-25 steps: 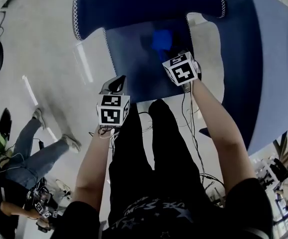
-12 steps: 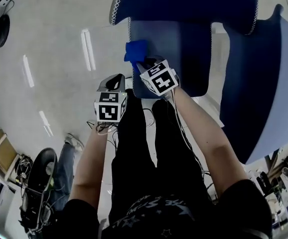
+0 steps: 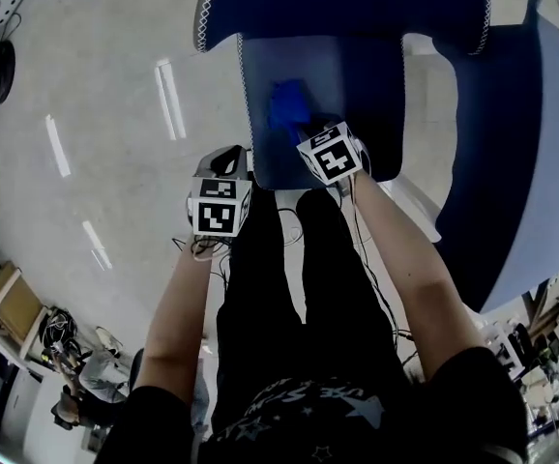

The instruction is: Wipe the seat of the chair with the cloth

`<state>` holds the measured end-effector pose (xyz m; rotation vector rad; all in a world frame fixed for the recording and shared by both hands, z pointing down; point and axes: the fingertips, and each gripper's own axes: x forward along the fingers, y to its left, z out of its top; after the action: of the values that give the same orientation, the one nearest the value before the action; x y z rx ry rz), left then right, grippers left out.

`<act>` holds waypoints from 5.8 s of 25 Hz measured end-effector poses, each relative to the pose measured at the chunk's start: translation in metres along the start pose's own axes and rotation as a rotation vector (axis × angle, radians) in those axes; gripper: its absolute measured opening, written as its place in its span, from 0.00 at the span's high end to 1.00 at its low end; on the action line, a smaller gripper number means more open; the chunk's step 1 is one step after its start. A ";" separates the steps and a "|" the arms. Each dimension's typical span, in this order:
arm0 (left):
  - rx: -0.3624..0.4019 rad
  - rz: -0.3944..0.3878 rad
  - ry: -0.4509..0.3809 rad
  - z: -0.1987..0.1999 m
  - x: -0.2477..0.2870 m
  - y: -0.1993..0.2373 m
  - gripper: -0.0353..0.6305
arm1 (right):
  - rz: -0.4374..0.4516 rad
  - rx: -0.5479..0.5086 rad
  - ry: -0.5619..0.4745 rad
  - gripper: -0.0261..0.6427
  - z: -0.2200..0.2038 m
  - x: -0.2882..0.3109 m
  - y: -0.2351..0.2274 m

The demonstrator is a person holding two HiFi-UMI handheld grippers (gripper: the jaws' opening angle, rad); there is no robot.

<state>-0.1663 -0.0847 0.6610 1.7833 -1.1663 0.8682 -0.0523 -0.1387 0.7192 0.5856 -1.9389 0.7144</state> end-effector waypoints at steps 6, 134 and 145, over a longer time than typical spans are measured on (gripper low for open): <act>0.059 -0.033 0.012 0.009 0.011 -0.035 0.91 | -0.103 0.117 0.005 0.88 -0.042 -0.035 -0.069; 0.080 0.061 -0.504 0.021 -0.295 -0.178 0.91 | -0.361 0.151 -0.507 0.88 -0.044 -0.397 0.031; 0.101 0.025 -0.548 -0.051 -0.339 -0.203 0.92 | -0.334 0.093 -0.562 0.88 -0.092 -0.419 0.122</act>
<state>-0.0952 0.1368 0.3368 2.1709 -1.5063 0.4621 0.1046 0.0545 0.3498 1.2394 -2.2368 0.4546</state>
